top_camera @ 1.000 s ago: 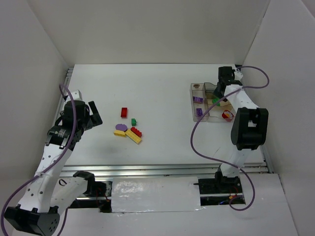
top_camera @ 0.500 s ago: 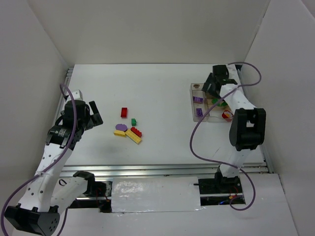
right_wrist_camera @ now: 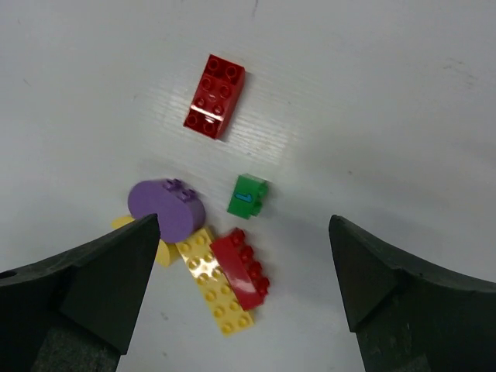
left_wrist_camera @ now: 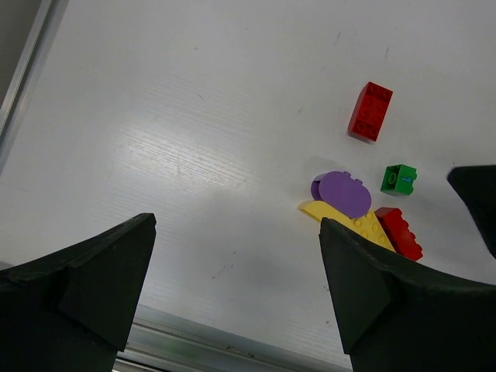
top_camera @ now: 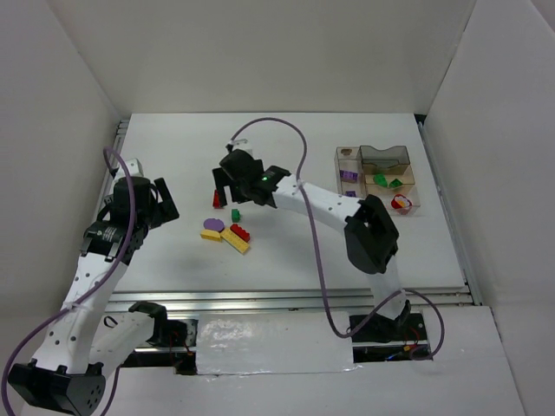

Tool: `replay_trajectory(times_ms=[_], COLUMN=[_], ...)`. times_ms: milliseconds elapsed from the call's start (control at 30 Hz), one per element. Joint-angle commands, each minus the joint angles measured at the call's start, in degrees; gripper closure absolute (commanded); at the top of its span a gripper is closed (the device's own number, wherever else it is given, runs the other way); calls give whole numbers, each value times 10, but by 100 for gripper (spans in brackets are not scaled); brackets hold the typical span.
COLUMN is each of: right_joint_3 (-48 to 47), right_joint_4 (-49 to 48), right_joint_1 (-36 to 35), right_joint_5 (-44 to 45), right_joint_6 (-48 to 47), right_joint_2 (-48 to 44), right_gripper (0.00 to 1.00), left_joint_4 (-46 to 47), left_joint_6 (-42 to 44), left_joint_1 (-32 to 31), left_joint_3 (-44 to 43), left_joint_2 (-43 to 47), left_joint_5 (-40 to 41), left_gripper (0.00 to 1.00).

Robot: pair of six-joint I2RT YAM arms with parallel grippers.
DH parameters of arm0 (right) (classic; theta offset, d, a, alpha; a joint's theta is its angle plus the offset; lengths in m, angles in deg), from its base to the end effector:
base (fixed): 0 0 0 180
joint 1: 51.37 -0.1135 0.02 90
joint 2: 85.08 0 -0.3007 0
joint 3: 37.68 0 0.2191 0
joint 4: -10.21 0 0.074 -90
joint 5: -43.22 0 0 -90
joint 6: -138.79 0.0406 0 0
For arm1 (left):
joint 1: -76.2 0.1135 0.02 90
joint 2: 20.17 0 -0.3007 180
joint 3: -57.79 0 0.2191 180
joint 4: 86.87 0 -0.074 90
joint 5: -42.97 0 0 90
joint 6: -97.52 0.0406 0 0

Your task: Sort the legos into containers by color

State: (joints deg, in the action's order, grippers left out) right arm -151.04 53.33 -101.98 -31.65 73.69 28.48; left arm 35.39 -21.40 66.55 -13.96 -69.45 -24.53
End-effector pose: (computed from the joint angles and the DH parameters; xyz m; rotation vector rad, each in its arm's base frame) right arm 0.2885 0.3346 0.3107 -0.3864 2.2907 0.3692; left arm 0.1183 -0.0044 0.3608 -0.5707 2.0560 0.0357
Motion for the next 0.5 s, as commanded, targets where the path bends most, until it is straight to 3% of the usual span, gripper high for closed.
replay_trajectory(times_ms=[0,200,433,467], right_joint_3=[-96,-216,-170,-164], right_joint_4=[77,132,115,108], right_joint_1=[-12,-14,-23,-25], right_joint_5=[80,83,75,70], right_joint_6=[63,73,94,94], right_joint_2=[71,173,197,198], right_gripper=[3,8,27,35], left_joint_4=[11,11,11,11], left_joint_6=[-8,-9,-9,-9], left_joint_1=[3,3,3,3], left_joint_3=[-7,-7,-6,-6], left_joint_2=[8,17,26,25], left_joint_5=[11,11,13,12], left_gripper=[1,0,1,0])
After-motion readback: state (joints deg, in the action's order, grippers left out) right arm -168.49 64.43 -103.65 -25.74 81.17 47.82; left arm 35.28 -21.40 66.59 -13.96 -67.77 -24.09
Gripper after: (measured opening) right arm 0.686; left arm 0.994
